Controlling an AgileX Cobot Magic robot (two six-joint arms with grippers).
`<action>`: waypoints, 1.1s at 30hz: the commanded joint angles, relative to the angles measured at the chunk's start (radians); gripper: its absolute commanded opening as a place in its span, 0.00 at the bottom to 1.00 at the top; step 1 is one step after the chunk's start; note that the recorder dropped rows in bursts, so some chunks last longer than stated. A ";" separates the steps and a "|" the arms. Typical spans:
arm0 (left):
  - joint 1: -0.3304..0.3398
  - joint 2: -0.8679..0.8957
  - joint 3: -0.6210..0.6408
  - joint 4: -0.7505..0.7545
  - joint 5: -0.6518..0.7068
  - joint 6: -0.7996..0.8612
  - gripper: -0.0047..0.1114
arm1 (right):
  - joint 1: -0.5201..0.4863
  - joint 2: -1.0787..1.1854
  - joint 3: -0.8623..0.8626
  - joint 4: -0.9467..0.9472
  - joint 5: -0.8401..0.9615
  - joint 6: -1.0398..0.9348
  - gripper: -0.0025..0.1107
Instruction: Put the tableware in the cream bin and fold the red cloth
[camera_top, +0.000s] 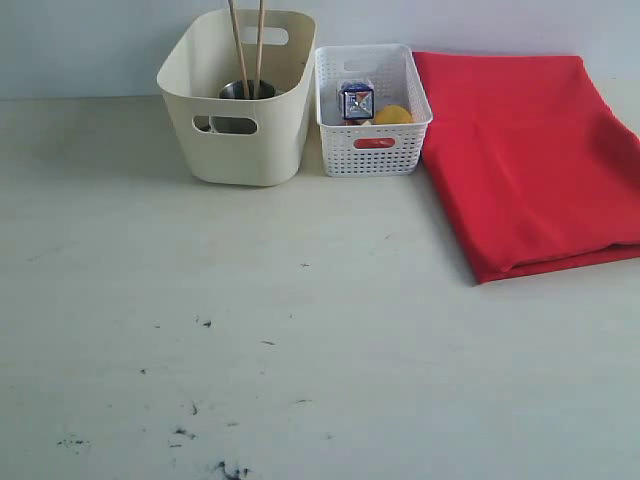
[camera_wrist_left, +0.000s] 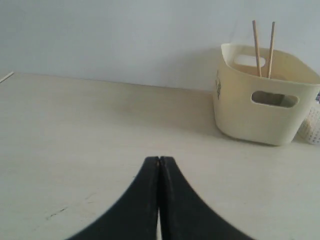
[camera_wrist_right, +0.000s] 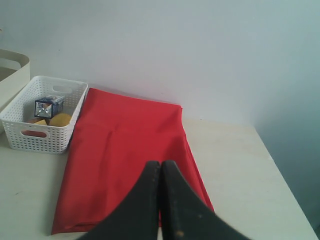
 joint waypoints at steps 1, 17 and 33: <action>0.004 -0.006 0.003 -0.008 0.074 0.031 0.04 | -0.001 0.001 0.006 0.000 -0.005 -0.001 0.02; 0.004 -0.006 0.003 -0.016 0.098 0.026 0.04 | -0.001 0.001 0.006 0.000 -0.005 -0.003 0.02; 0.004 -0.006 0.003 -0.023 0.098 0.022 0.04 | -0.001 0.001 0.006 0.000 -0.005 -0.001 0.02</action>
